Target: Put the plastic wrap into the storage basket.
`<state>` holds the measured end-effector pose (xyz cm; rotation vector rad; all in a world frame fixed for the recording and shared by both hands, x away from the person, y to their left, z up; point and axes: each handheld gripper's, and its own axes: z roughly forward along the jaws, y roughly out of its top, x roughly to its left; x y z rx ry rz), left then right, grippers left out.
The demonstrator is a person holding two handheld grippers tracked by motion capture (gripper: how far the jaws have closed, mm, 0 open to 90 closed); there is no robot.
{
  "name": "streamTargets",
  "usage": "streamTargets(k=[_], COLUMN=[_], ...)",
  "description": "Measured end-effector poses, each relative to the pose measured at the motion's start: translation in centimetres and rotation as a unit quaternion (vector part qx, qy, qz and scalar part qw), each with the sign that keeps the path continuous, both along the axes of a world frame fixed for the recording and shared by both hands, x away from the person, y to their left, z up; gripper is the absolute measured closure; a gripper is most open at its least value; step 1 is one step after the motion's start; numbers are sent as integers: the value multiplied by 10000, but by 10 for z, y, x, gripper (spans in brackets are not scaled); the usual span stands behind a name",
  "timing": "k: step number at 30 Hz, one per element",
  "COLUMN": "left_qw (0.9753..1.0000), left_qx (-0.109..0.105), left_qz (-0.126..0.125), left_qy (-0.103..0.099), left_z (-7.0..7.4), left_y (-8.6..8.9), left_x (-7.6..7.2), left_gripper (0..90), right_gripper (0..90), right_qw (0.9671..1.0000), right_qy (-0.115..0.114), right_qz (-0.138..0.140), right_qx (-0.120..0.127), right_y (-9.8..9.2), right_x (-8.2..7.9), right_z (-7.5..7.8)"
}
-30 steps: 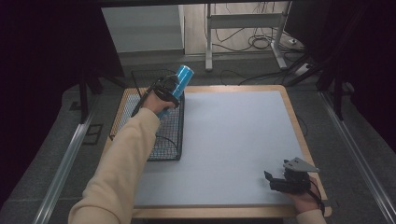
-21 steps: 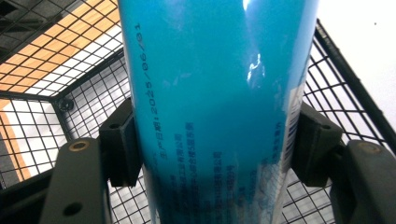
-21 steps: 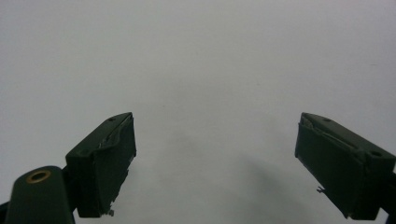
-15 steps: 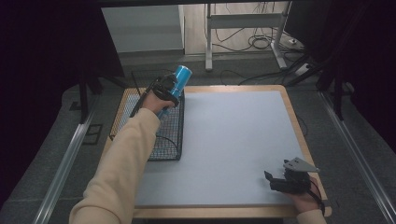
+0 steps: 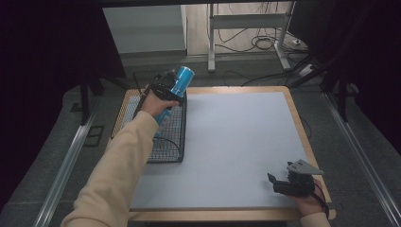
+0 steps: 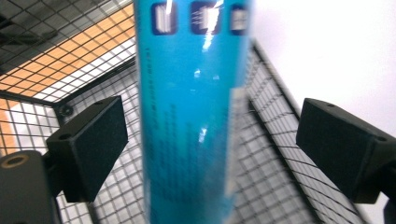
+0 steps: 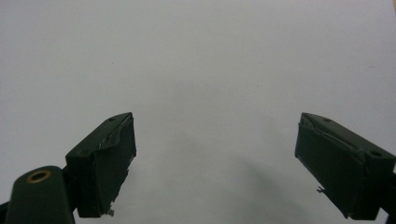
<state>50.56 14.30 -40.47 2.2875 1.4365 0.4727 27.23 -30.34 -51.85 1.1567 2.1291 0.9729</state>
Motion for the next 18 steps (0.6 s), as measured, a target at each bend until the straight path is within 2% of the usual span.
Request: streamTargets(k=[5, 9, 12, 15, 18], left_qw=[9992, 9967, 9933, 9888, 9851], left_qx=[-215, -396, -640, -901, -1017], left_qz=[-272, -601, -866, -1094, -1286], left_qy=[-214, -373, -418, -476, -516], left_z=[11, 20, 28, 33, 33], left_y=[-8, -18, -23, -28, -34], left_x=[-23, -44, -61, -79, -97], left_gripper=[93, 103, 104, 109, 112], right_gripper=[129, 129, 129, 129, 129], right_qw=[10000, 10000, 10000, 10000, 10000], right_qy=[0, -3, -21, -32, -52], right_qz=[22, 15, 26, 33, 7], right_qx=[3, 21, 2, 11, 35], right_y=[1, 2, 3, 2, 1], right_x=[1, 0, 0, 0, 0], right_z=[0, 1, 1, 2, 3])
